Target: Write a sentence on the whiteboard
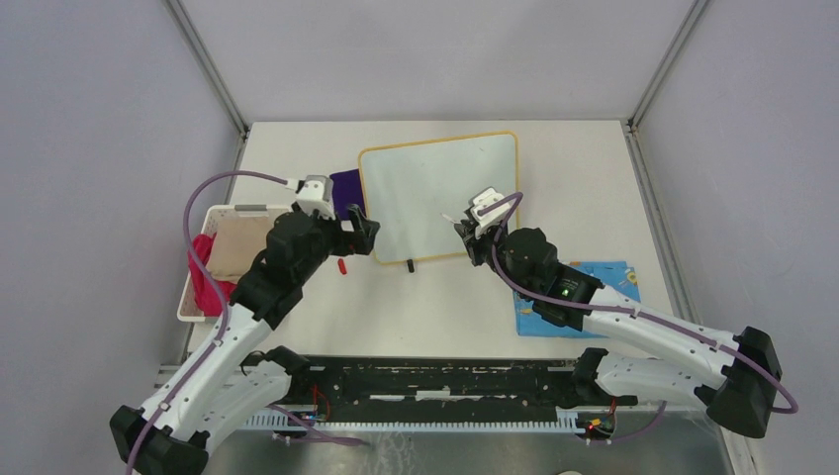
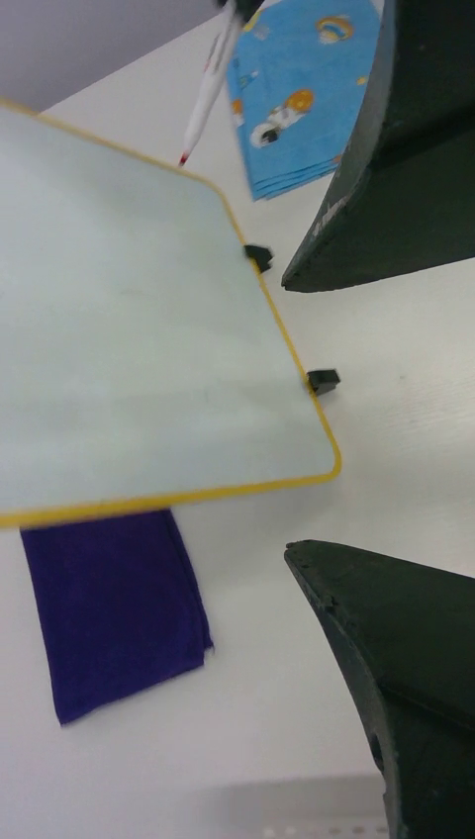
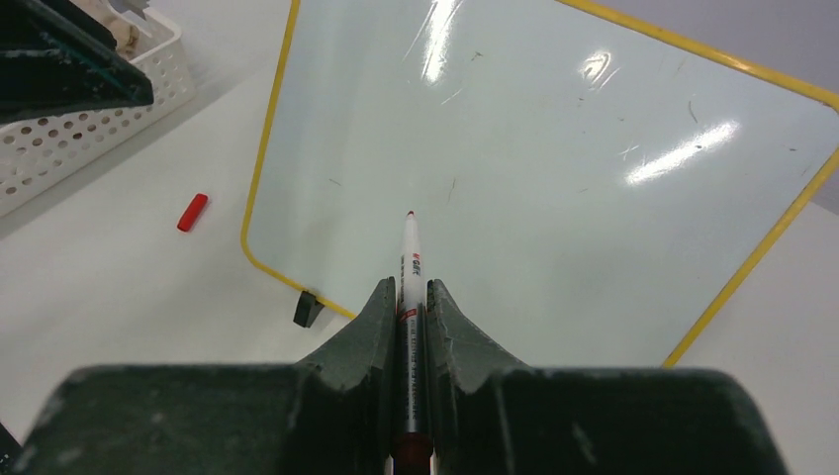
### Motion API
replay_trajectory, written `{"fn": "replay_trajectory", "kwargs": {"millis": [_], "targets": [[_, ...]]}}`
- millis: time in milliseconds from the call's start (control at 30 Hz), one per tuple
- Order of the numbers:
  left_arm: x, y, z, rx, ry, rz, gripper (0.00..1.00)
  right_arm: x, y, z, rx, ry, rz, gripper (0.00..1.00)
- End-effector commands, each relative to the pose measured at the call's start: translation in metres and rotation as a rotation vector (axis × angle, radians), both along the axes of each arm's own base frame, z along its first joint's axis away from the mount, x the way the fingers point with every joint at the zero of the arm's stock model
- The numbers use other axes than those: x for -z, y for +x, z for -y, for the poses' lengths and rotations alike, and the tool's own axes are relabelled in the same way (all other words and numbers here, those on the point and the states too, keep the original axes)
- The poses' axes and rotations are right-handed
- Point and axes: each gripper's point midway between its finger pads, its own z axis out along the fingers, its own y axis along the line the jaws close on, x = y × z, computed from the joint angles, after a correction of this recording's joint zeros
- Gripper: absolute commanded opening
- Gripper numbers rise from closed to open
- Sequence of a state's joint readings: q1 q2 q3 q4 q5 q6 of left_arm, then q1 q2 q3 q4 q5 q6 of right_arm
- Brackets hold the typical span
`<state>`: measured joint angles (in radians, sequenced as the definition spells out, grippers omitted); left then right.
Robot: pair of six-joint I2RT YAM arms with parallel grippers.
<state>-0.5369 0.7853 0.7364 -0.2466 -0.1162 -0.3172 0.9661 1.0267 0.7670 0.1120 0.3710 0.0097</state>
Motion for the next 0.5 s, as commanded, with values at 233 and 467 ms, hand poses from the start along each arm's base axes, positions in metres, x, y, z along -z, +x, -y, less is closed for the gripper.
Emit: {"fn": "replay_trajectory", "kwargs": {"millis": [233, 467], "targets": [[-0.033, 0.047, -0.037, -0.276, -0.178, -0.093, 1.0, -0.053, -0.007, -0.002, -0.042, 0.139, 0.118, 0.0], [-0.062, 0.05, -0.07, -0.56, -0.293, -0.096, 1.0, -0.056, -0.01, 0.009, -0.021, 0.147, 0.137, 0.0]]}}
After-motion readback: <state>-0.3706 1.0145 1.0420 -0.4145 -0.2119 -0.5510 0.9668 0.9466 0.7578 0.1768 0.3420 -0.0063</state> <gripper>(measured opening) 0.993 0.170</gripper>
